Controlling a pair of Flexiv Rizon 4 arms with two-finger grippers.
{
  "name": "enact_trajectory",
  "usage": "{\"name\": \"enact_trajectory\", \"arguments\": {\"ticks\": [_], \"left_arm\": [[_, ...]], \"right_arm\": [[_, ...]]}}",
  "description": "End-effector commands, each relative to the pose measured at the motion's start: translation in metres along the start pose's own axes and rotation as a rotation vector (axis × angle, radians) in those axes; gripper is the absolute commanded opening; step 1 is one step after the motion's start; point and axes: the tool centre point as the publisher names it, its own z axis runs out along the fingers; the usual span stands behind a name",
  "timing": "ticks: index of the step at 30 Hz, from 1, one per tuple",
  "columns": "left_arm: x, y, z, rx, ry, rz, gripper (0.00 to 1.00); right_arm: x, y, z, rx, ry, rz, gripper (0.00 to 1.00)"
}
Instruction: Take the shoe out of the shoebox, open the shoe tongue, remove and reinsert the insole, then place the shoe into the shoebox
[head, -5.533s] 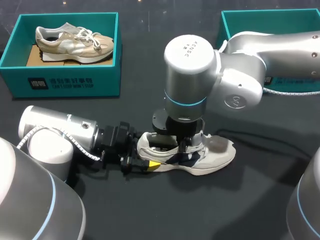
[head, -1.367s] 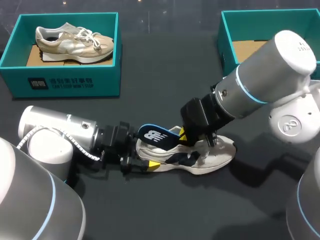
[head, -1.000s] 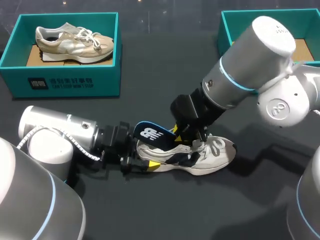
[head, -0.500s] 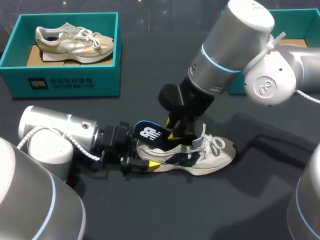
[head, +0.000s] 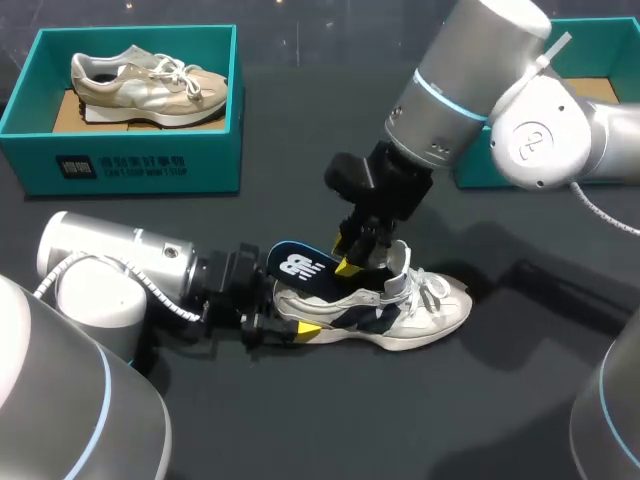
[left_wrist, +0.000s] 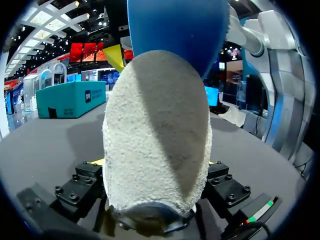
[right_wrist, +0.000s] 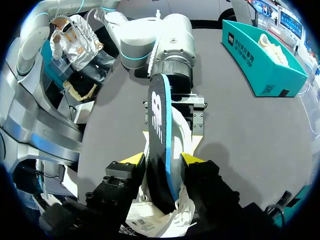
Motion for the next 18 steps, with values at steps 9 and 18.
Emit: {"name": "enact_trajectory", "arguments": {"ticks": [9, 18], "left_arm": [[0.0, 0.001, 0.001, -0.004, 0.001, 0.0, 0.0], [0.0, 0.001, 0.001, -0.004, 0.001, 0.0, 0.0]], "right_arm": [[-0.005, 0.01, 0.01, -0.082, 0.131, 0.001, 0.47], [0.003, 0.012, 0.017, -0.127, 0.172, 0.086, 0.48]]}}
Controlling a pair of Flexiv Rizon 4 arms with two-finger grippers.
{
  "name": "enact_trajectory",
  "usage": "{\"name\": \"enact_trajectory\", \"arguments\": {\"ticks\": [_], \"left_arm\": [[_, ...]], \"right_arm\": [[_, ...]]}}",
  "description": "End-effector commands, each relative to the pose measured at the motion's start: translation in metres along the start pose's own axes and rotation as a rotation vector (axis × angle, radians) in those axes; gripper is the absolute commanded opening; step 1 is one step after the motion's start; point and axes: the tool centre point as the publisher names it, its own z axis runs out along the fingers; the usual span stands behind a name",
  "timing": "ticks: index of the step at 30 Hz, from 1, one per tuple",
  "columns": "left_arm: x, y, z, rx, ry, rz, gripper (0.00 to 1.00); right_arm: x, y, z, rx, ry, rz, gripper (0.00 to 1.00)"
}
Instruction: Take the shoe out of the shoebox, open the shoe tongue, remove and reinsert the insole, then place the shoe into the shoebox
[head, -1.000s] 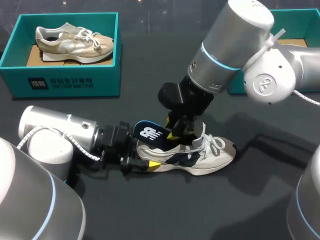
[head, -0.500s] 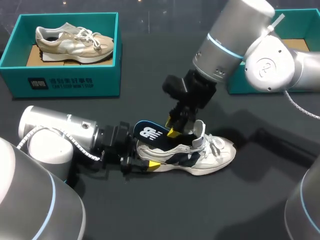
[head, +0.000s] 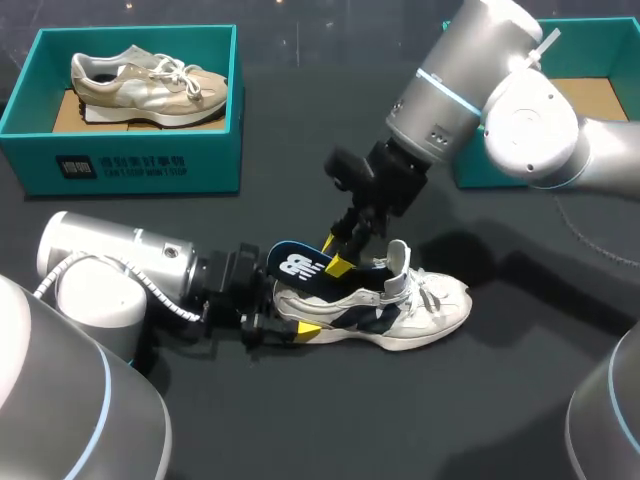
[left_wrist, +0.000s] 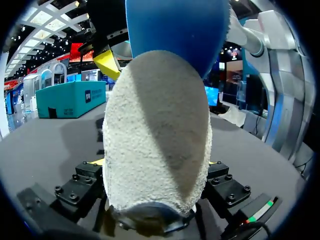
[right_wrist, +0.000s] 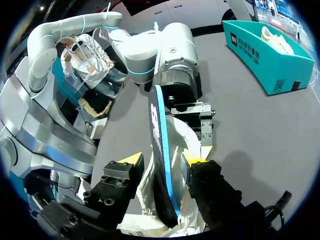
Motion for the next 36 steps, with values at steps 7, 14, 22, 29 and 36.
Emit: {"name": "enact_trajectory", "arguments": {"ticks": [7, 14, 22, 29, 36], "left_arm": [[0.0, 0.001, 0.001, -0.004, 0.001, 0.0, 0.0], [0.0, 0.001, 0.001, -0.004, 0.001, 0.0, 0.0], [0.0, 0.001, 0.001, -0.004, 0.001, 0.0, 0.0], [0.0, 0.001, 0.001, -0.004, 0.001, 0.0, 0.0], [0.0, 0.001, 0.001, -0.004, 0.001, 0.0, 0.0]], "right_arm": [[0.004, 0.001, 0.01, -0.036, 0.034, 0.01, 0.49], [0.005, 0.0, 0.015, -0.049, 0.057, 0.032, 0.48], [0.006, 0.001, 0.019, -0.064, 0.065, 0.042, 0.33], [0.007, 0.006, 0.022, -0.093, 0.053, 0.01, 0.0], [0.019, 0.035, 0.015, -0.08, 0.024, -0.077, 0.0]]}}
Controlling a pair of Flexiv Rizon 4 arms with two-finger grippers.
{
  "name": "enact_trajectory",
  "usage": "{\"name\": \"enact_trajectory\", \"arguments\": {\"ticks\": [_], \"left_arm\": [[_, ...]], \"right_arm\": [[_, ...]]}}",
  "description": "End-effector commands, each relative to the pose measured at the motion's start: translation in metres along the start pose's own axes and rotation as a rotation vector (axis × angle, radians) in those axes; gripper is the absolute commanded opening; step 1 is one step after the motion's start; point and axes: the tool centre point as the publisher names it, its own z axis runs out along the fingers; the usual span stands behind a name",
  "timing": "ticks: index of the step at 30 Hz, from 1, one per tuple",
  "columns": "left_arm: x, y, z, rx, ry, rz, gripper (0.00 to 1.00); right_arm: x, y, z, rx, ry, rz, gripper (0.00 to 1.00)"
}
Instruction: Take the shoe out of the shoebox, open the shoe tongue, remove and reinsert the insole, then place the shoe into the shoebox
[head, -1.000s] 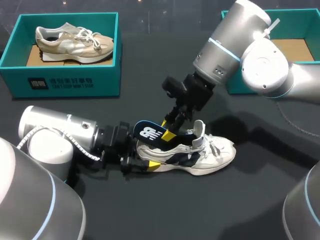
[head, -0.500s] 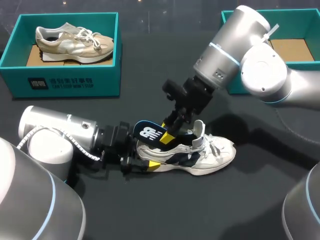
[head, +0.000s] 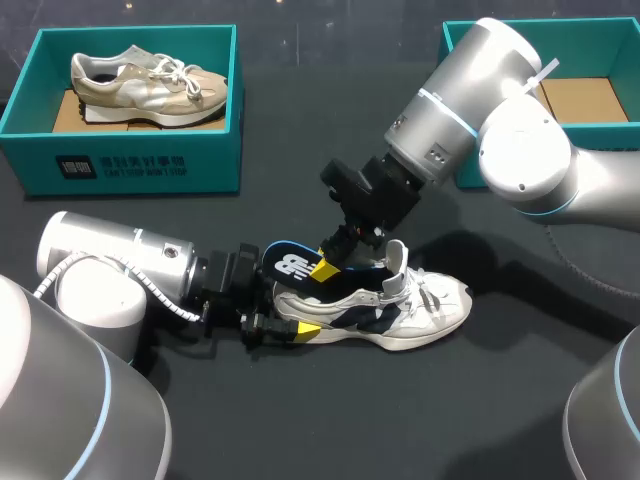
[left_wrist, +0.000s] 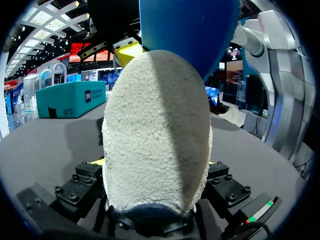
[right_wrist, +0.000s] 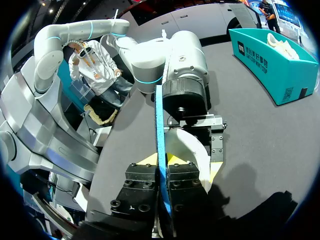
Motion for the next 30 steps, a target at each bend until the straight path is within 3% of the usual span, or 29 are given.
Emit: {"name": "enact_trajectory", "arguments": {"ticks": [1, 3, 17, 22, 25, 27, 30], "left_arm": [[0.0, 0.001, 0.002, -0.003, 0.001, 0.0, 0.0], [0.0, 0.001, 0.002, -0.003, 0.001, 0.0, 0.0], [0.0, 0.001, 0.002, -0.003, 0.001, 0.0, 0.0], [0.0, 0.001, 0.002, -0.003, 0.001, 0.0, 0.0], [0.0, 0.001, 0.002, -0.003, 0.001, 0.0, 0.0], [0.0, 0.001, 0.002, -0.003, 0.001, 0.0, 0.0], [0.0, 0.001, 0.002, -0.003, 0.001, 0.0, 0.0]], "right_arm": [[0.011, 0.025, -0.002, 0.027, -0.019, -0.041, 0.0], [0.018, 0.042, -0.003, 0.048, -0.036, -0.078, 0.0], [0.018, 0.042, -0.003, 0.048, -0.036, -0.078, 0.0], [0.042, 0.079, -0.026, 0.0, -0.018, -0.182, 0.0], [0.06, 0.095, -0.051, -0.102, 0.02, -0.223, 0.0], [0.075, 0.103, -0.072, -0.335, 0.097, -0.295, 0.0], [0.075, 0.103, -0.072, -0.335, 0.097, -0.295, 0.0]]}}
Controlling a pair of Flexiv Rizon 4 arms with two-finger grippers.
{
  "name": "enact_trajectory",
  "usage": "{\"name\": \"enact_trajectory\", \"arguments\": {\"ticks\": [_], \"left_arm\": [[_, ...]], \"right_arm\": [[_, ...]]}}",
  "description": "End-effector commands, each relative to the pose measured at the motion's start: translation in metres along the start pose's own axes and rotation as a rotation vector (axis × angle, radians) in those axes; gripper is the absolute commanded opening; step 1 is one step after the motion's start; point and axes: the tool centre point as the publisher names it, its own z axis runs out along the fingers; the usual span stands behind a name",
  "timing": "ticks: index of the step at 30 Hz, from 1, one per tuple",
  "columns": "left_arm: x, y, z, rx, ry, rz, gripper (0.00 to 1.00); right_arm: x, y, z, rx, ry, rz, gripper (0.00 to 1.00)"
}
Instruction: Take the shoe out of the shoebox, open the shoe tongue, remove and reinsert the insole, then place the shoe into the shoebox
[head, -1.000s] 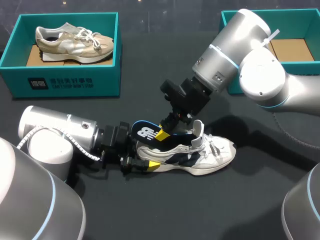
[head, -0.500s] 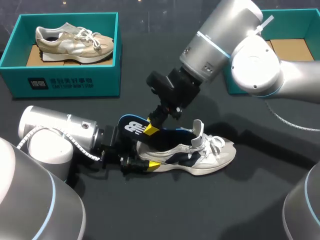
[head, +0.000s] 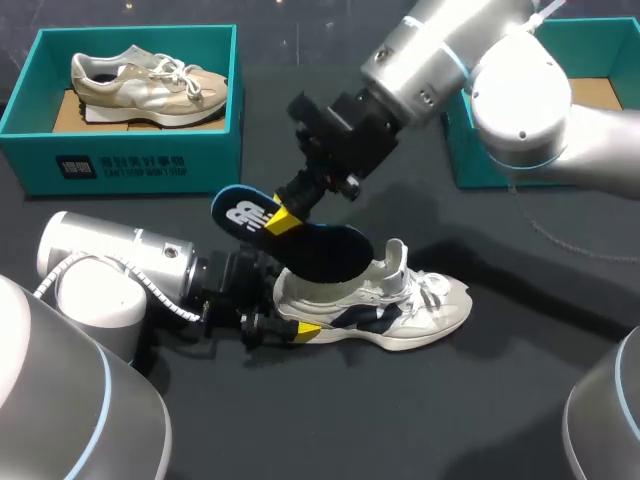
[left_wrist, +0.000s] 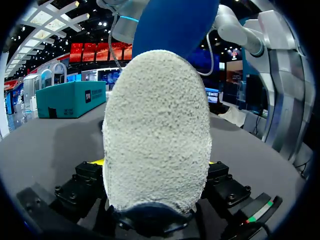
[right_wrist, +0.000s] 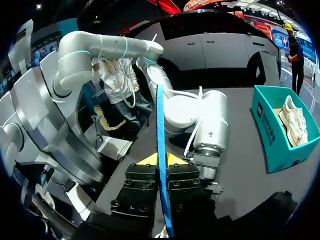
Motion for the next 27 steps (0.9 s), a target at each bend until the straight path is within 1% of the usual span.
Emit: {"name": "enact_trajectory", "arguments": {"ticks": [1, 11, 12, 13, 16, 18, 19, 20, 27], "left_arm": [[0.0, 0.001, 0.001, -0.004, 0.001, 0.0, 0.0], [0.0, 0.001, 0.001, -0.004, 0.001, 0.0, 0.0], [0.0, 0.001, 0.001, -0.004, 0.001, 0.0, 0.0], [0.0, 0.001, 0.001, -0.004, 0.001, 0.0, 0.0], [0.0, 0.001, 0.001, -0.004, 0.001, 0.0, 0.0], [0.0, 0.001, 0.001, -0.004, 0.001, 0.0, 0.0], [0.0, 0.001, 0.001, -0.004, 0.001, 0.0, 0.0], [0.0, 0.001, 0.001, -0.004, 0.001, 0.0, 0.0], [0.0, 0.001, 0.001, -0.004, 0.001, 0.0, 0.0]], "right_arm": [[0.016, -0.012, -0.022, -0.194, 0.018, -0.058, 0.0], [0.016, -0.012, -0.022, -0.194, 0.018, -0.058, 0.0], [0.018, -0.006, -0.026, -0.17, 0.012, -0.037, 0.0], [0.022, 0.0, -0.035, -0.164, 0.012, -0.033, 0.0], [0.04, 0.019, -0.063, -0.166, 0.005, -0.016, 0.0], [0.052, 0.03, -0.078, -0.19, 0.011, 0.005, 0.0], [0.059, 0.036, -0.088, -0.261, 0.056, 0.035, 0.0], [0.065, 0.04, -0.094, -0.275, 0.062, 0.033, 0.0], [0.065, 0.04, -0.094, -0.275, 0.062, 0.033, 0.0]]}}
